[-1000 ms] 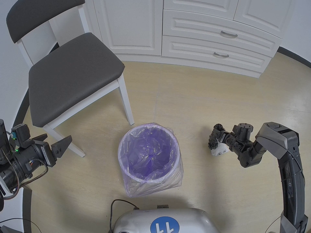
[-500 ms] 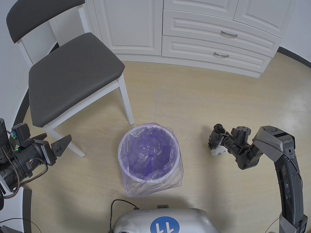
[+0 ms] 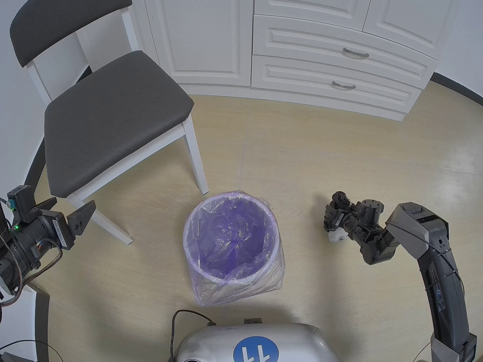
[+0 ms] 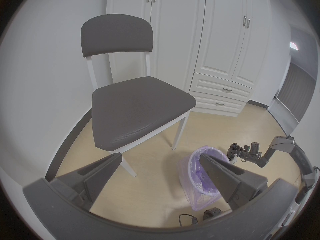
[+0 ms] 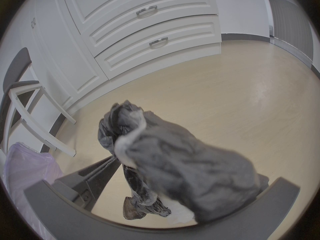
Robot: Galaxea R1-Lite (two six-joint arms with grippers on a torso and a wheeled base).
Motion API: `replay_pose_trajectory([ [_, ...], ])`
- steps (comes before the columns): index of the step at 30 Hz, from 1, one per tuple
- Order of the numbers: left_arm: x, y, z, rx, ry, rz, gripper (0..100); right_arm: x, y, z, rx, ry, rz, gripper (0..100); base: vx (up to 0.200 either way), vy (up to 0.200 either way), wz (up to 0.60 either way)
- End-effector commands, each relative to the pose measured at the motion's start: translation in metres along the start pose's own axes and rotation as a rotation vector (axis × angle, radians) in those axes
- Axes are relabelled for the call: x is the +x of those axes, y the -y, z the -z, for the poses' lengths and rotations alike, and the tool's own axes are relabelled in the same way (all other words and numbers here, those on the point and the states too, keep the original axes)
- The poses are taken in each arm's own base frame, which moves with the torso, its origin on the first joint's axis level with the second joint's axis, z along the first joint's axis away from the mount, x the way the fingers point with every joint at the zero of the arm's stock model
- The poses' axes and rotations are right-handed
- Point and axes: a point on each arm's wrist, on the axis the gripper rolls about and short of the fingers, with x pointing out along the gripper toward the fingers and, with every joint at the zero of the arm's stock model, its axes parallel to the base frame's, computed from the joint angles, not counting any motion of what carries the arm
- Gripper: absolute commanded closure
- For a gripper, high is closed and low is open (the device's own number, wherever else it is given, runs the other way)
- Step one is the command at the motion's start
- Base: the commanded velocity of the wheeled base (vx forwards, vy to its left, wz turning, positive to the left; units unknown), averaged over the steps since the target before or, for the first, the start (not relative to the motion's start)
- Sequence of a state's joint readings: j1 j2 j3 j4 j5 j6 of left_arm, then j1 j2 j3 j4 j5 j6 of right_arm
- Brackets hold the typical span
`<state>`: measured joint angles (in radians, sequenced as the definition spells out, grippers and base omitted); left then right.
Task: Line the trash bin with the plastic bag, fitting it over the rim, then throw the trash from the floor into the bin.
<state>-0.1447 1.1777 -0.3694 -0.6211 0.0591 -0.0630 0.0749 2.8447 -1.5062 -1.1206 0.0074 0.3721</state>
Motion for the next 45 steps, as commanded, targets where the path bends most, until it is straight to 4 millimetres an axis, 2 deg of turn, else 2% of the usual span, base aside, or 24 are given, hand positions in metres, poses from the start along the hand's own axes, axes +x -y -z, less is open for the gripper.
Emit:
replay_pose_trajectory([
  [1, -0.004, 0.0, -0.001, -0.001, 0.012, 0.0, 0, 0.001, 0.002, 0.005, 0.002, -0.009, 0.006, 0, 0.0, 0.0, 0.0],
  [12, -0.004, 0.0, -0.001, 0.0, 0.012, 0.001, 0, 0.001, 0.002, 0.006, 0.015, -0.026, 0.013, 0, 0.0, 0.0, 0.0],
  [13, -0.004, 0.0, -0.001, -0.001, 0.014, 0.001, 0, 0.001, 0.002, 0.006, 0.015, -0.026, 0.013, 100, 0.0, 0.0, 0.0],
  [21, -0.007, 0.0, 0.0, 0.02, 0.015, 0.003, 0, 0.001, 0.002, 0.006, 0.014, -0.026, 0.018, 100, 0.0, 0.0, 0.0],
  [24, -0.008, 0.0, 0.0, 0.027, 0.018, 0.003, 0, -0.007, -0.002, 0.007, -0.04, -0.048, 0.03, 100, 0.0, 0.0, 0.0],
  [26, -0.01, 0.0, 0.0, 0.029, 0.023, 0.004, 0, -0.02, -0.011, -0.013, -0.176, -0.023, 0.037, 100, 0.0, 0.0, 0.0],
  [29, -0.013, 0.001, -0.001, 0.03, 0.035, 0.016, 0, -0.061, -0.036, -0.057, -0.369, -0.008, 0.055, 100, 0.0, 0.0, 0.0],
  [31, -0.015, 0.002, -0.002, 0.03, 0.042, 0.022, 0, -0.102, -0.065, -0.089, -0.412, 0.005, 0.025, 100, 0.0, 0.0, 0.0],
  [33, -0.016, 0.003, -0.003, 0.03, 0.048, 0.027, 0, -0.14, -0.086, -0.109, -0.419, 0.007, -0.02, 100, 0.0, 0.0, 0.0],
  [36, -0.017, 0.003, -0.003, 0.032, 0.048, 0.028, 0, -0.189, -0.114, -0.129, -0.429, 0.016, -0.086, 100, 0.0, 0.0, 0.0],
  [37, -0.017, 0.003, -0.003, 0.031, 0.048, 0.028, 0, -0.196, -0.118, -0.13, -0.431, 0.017, -0.097, 100, 0.0, 0.0, 0.0],
  [38, -0.017, 0.003, -0.005, 0.03, 0.054, 0.029, 0, -0.22, -0.131, -0.139, -0.435, 0.035, -0.138, 100, 0.0, 0.0, 0.0],
  [39, -0.018, 0.003, -0.005, 0.03, 0.059, 0.027, 0, -0.23, -0.136, -0.142, -0.437, 0.04, -0.154, 100, 0.0, 0.0, 0.0],
  [40, -0.019, 0.003, -0.006, 0.031, 0.065, 0.028, 0, -0.251, -0.149, -0.145, -0.442, 0.047, -0.194, 100, 0.0, 0.0, 0.0],
  [42, -0.021, 0.003, -0.007, 0.029, 0.074, 0.028, 0, -0.275, -0.163, -0.147, -0.448, 0.05, -0.257, 100, 0.0, 0.0, 0.0],
  [43, -0.021, 0.003, -0.008, 0.028, 0.077, 0.028, 0, -0.297, -0.175, -0.149, -0.455, 0.051, -0.317, 100, 0.0, 0.0, 0.0],
  [45, -0.021, 0.003, -0.008, 0.028, 0.079, 0.028, 0, -0.317, -0.185, -0.148, -0.462, 0.042, -0.365, 100, 0.0, 0.0, 0.0],
])
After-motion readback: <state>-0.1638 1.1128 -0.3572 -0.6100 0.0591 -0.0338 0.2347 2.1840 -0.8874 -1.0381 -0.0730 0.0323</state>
